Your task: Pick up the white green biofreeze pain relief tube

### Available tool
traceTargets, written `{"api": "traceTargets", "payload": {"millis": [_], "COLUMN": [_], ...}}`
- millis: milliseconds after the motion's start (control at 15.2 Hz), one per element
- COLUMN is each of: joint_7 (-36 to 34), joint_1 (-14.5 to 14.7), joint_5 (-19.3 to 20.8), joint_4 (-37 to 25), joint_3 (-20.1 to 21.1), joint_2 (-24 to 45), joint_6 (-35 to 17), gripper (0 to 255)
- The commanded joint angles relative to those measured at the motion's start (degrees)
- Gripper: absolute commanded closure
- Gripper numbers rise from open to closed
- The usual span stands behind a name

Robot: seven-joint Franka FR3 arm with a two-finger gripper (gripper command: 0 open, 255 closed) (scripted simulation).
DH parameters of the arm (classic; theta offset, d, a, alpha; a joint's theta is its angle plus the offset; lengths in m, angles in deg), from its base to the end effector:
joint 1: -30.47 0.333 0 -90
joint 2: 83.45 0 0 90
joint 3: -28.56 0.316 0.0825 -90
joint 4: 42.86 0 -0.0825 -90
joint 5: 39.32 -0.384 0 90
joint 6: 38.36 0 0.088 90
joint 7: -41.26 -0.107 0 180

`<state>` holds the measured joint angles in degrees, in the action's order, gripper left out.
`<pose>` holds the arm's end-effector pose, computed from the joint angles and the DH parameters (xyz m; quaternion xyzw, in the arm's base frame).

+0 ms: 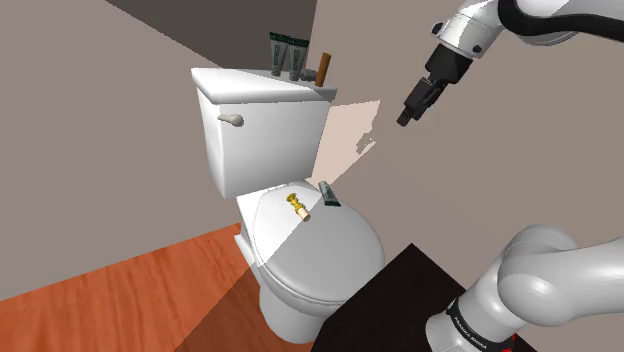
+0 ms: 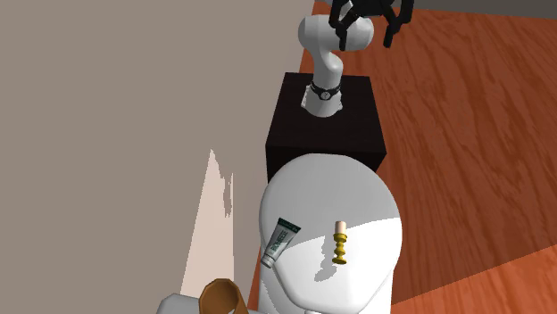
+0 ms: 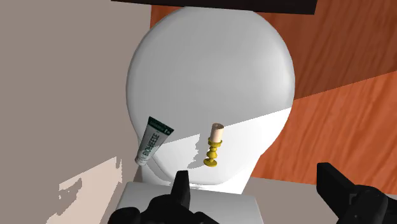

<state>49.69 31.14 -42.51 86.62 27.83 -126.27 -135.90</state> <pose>0.3309 0.0034 0.6373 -0.9923 -0.0729 -0.0968 0.0252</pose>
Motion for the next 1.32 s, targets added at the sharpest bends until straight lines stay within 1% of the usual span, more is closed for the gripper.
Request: {"api": "traceTargets", "payload": {"millis": [0, 330, 660, 924, 1254], "joint_7": [0.0, -2.2, -4.4, -6.2, -8.6], "joint_1": [0.0, -1.4, -2.7, -3.8, -5.1], "joint_5": [0.0, 0.3, 0.6, 1.0, 1.4], "joint_4": [0.0, 4.7, 7.7, 8.7, 8.3], "joint_3": [0.0, 0.3, 0.4, 0.4, 0.2], "joint_2": [0.0, 5.0, 11.7, 18.2, 27.4], "joint_6": [0.0, -9.5, -18.9, -26.3, -34.9], "gripper": [0, 0, 0, 0, 0]}}
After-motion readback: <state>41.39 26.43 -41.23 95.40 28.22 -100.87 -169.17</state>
